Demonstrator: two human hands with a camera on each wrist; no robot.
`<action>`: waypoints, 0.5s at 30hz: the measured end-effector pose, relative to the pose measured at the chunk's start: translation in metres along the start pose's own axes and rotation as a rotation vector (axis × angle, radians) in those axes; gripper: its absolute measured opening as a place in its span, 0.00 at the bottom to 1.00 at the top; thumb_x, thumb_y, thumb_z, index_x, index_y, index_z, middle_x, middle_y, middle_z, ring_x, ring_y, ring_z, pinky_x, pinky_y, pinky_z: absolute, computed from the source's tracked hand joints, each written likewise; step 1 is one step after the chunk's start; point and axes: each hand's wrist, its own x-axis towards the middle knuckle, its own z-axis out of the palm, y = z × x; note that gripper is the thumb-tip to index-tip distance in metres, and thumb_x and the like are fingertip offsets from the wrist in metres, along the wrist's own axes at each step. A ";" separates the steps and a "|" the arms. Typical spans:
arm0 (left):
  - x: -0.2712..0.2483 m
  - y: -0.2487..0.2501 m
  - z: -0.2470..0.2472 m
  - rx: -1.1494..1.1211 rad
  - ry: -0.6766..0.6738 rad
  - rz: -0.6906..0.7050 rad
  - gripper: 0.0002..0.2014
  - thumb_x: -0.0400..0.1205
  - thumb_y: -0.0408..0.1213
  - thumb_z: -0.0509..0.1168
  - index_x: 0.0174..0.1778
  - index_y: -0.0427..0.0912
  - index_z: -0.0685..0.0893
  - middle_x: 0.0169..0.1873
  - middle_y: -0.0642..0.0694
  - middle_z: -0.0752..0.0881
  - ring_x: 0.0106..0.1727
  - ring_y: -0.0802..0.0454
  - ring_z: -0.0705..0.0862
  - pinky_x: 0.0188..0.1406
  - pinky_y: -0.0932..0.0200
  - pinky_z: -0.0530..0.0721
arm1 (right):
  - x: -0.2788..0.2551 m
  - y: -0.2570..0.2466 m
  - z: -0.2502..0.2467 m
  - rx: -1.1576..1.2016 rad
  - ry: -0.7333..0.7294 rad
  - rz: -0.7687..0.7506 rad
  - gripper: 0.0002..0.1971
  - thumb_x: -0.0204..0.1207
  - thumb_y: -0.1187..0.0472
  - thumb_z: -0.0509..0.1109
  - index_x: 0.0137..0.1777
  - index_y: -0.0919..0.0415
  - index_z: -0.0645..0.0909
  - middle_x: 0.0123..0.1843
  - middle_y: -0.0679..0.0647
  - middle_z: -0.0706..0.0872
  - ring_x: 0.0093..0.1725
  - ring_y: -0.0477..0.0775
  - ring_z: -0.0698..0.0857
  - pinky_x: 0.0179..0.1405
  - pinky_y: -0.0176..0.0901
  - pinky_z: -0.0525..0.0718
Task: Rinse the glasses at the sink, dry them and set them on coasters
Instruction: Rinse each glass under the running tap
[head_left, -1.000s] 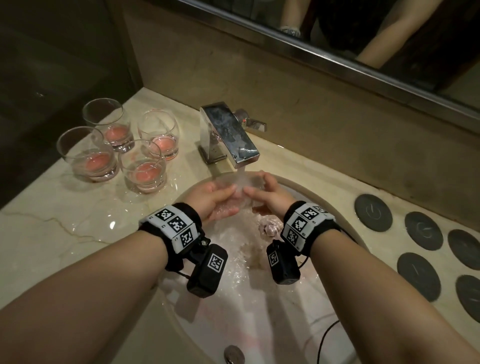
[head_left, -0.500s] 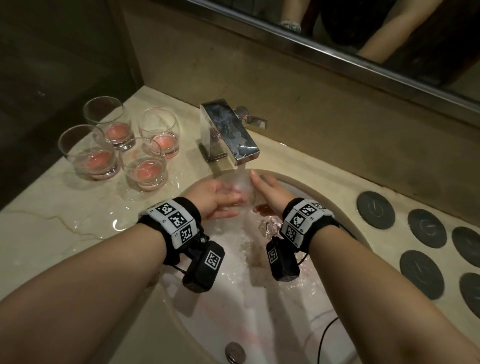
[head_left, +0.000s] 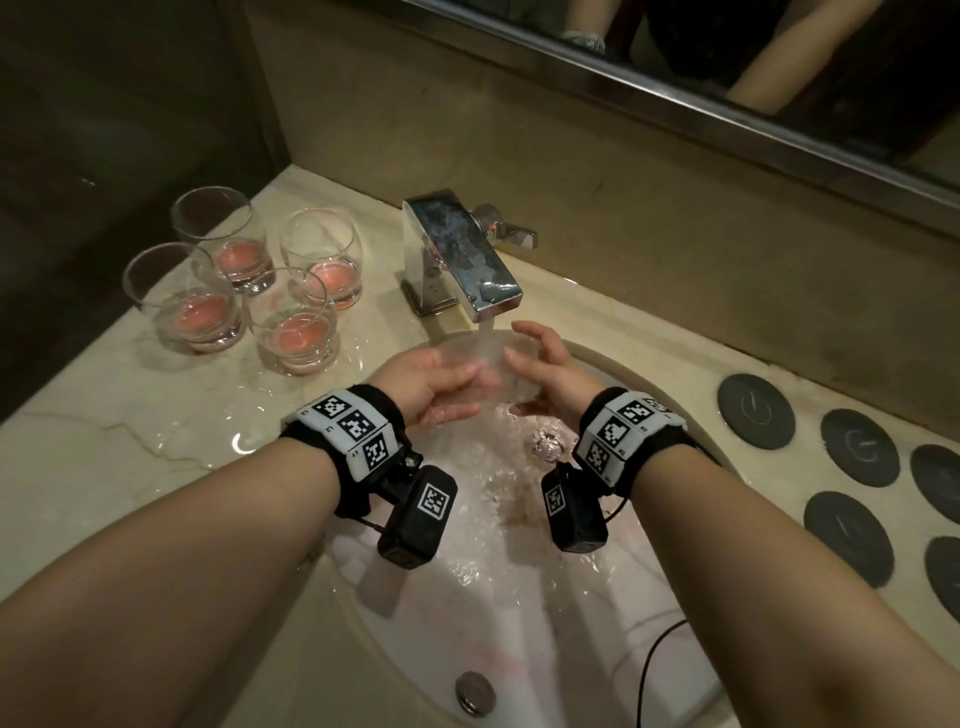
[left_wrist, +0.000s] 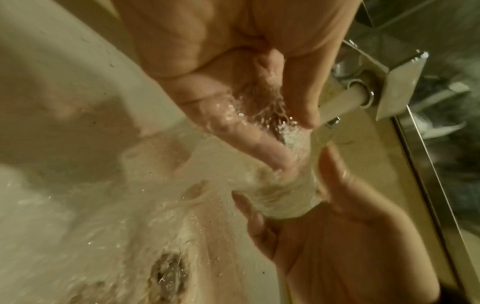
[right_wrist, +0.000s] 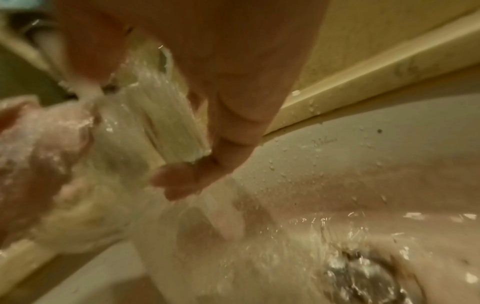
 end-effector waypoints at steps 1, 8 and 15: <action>0.000 0.000 0.000 -0.036 0.014 0.000 0.08 0.82 0.28 0.61 0.53 0.29 0.81 0.41 0.38 0.89 0.30 0.56 0.88 0.26 0.66 0.85 | 0.000 0.001 -0.002 0.002 -0.025 -0.012 0.30 0.75 0.53 0.72 0.75 0.49 0.65 0.68 0.53 0.76 0.56 0.57 0.85 0.45 0.44 0.83; -0.003 0.000 -0.001 -0.082 0.039 -0.052 0.05 0.80 0.32 0.64 0.49 0.38 0.83 0.37 0.44 0.90 0.39 0.53 0.90 0.33 0.62 0.89 | 0.002 -0.007 0.009 -0.257 0.116 -0.041 0.32 0.76 0.35 0.62 0.72 0.57 0.69 0.52 0.55 0.84 0.42 0.51 0.85 0.40 0.44 0.82; -0.002 0.001 0.002 -0.269 0.080 -0.056 0.07 0.83 0.34 0.61 0.53 0.38 0.82 0.35 0.39 0.90 0.31 0.54 0.89 0.21 0.66 0.85 | -0.002 -0.002 -0.001 -0.089 -0.020 -0.028 0.30 0.71 0.53 0.77 0.70 0.50 0.68 0.55 0.60 0.83 0.37 0.51 0.80 0.34 0.41 0.77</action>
